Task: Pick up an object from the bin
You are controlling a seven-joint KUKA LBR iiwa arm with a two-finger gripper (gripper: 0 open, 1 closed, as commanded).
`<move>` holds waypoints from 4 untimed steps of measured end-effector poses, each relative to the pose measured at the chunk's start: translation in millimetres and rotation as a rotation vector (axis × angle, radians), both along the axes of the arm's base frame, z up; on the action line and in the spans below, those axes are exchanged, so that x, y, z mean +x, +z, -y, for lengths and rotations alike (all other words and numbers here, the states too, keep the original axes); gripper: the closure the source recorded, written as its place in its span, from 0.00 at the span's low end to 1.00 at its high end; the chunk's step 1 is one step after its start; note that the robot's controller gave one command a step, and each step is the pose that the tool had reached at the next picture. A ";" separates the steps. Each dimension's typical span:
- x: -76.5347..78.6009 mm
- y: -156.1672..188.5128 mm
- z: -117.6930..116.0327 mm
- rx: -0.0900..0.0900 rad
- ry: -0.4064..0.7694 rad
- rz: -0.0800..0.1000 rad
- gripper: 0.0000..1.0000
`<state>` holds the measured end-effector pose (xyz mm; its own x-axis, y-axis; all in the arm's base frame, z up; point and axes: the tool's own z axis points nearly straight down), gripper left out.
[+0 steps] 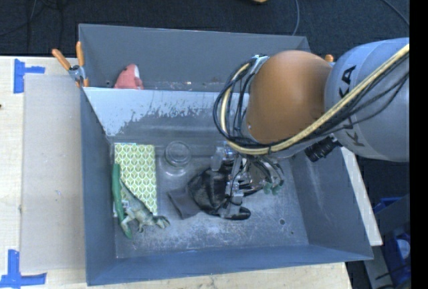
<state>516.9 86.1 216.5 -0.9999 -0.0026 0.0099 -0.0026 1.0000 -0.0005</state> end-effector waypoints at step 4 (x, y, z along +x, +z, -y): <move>74.0 -81.0 43.7 0.002 0.240 0.008 0.00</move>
Offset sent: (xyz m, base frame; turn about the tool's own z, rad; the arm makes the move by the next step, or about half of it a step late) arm 0.0549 -0.0604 -0.1465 -0.1759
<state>590.9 42.4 135.5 -0.9707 -0.2405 0.0013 -0.2405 0.9707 0.0009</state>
